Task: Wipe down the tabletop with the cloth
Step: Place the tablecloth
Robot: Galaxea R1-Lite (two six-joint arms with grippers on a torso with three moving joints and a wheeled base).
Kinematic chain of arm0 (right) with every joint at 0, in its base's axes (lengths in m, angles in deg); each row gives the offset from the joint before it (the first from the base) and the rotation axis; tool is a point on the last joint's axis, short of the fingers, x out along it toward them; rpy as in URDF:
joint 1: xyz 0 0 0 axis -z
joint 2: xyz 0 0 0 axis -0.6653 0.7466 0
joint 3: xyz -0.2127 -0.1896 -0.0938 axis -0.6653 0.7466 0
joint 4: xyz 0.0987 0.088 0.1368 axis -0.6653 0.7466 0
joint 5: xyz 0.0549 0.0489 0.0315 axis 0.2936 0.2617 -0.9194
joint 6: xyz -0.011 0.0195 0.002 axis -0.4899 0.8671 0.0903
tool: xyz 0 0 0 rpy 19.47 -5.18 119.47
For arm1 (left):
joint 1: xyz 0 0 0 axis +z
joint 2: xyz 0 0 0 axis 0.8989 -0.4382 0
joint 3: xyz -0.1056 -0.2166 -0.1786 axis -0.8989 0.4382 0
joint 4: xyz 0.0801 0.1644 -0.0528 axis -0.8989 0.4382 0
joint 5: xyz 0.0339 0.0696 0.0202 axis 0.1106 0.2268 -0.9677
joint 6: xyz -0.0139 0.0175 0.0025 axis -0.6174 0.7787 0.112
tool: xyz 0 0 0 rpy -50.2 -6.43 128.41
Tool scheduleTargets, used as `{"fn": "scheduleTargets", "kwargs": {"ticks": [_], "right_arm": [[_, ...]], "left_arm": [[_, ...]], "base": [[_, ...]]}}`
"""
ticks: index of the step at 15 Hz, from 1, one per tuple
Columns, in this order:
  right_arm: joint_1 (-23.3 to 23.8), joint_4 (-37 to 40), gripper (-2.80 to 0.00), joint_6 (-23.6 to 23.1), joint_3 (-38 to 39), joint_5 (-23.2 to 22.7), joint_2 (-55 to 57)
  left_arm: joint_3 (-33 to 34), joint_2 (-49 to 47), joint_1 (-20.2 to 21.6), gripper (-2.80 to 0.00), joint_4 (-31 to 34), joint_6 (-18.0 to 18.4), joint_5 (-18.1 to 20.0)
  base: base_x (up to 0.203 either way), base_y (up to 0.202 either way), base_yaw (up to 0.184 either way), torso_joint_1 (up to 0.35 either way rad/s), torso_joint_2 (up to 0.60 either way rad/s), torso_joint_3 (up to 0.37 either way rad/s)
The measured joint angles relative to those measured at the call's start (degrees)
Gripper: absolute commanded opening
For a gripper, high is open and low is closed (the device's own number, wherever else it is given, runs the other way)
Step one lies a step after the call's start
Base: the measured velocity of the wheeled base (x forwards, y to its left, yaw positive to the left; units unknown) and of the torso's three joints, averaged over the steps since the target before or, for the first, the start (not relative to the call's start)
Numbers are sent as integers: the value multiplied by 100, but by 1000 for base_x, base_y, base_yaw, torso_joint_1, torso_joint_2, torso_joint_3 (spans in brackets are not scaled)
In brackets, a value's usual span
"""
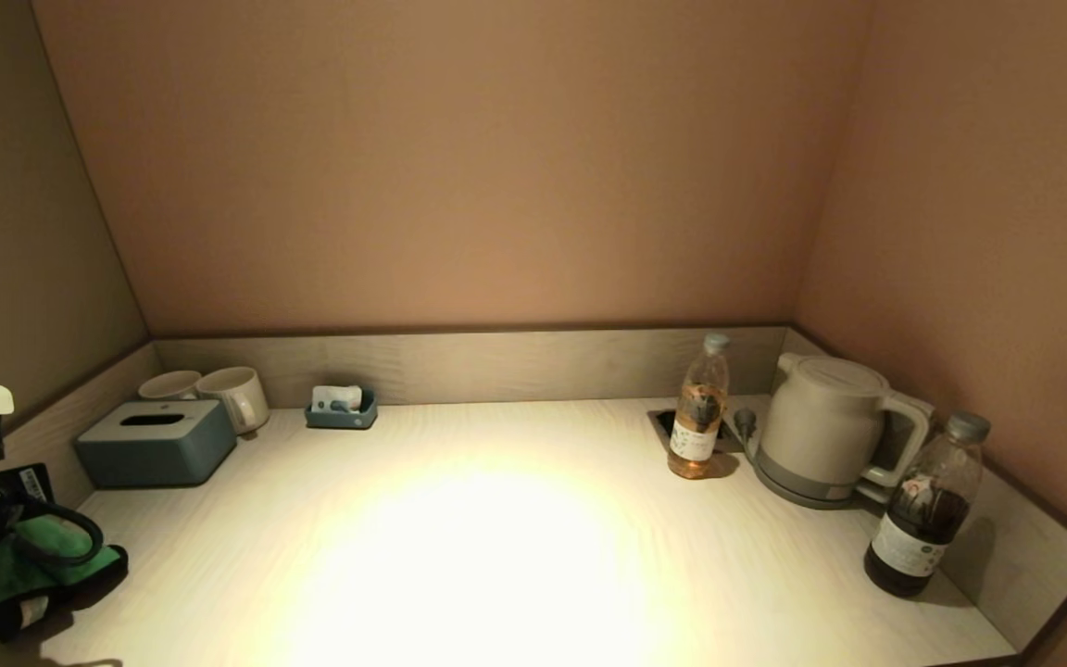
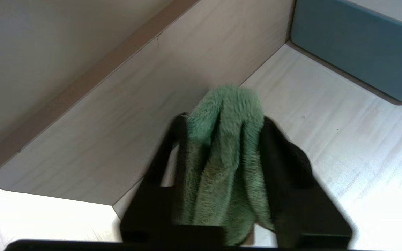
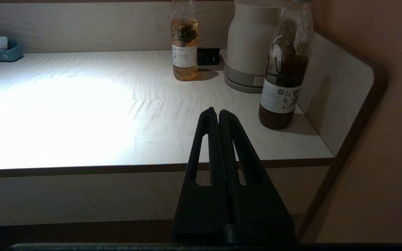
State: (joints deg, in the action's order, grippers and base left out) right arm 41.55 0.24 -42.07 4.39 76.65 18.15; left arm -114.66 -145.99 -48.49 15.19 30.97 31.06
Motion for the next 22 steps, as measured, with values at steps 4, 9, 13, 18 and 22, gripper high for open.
{"fn": "scheduleTargets", "kwargs": {"ticks": [4, 9, 13, 18, 22], "right_arm": [[0, -1, -280, 0, 0, 1, 0], [0, -1, -280, 1, 0, 0, 0], [0, -2, -280, 0, 0, 1, 0], [0, -2, -280, 0, 0, 1, 0], [0, -1, -280, 0, 0, -2, 0]], "left_arm": [[12, 2, 2, 0, -9, -26, 1], [45, 452, -1, 0, 17, 38, 41], [170, 862, -144, -280, 39, 54, 60], [337, 1488, -721, -280, 79, 94, 79], [458, 1943, -1153, -280, 88, 234, 82]], "base": [[0, 0, 0, 0, 0, 0], [0, 0, 0, 0, 0, 0], [0, 0, 0, 0, 0, 0], [0, 0, 0, 0, 0, 0], [0, 0, 0, 0, 0, 0]]}}
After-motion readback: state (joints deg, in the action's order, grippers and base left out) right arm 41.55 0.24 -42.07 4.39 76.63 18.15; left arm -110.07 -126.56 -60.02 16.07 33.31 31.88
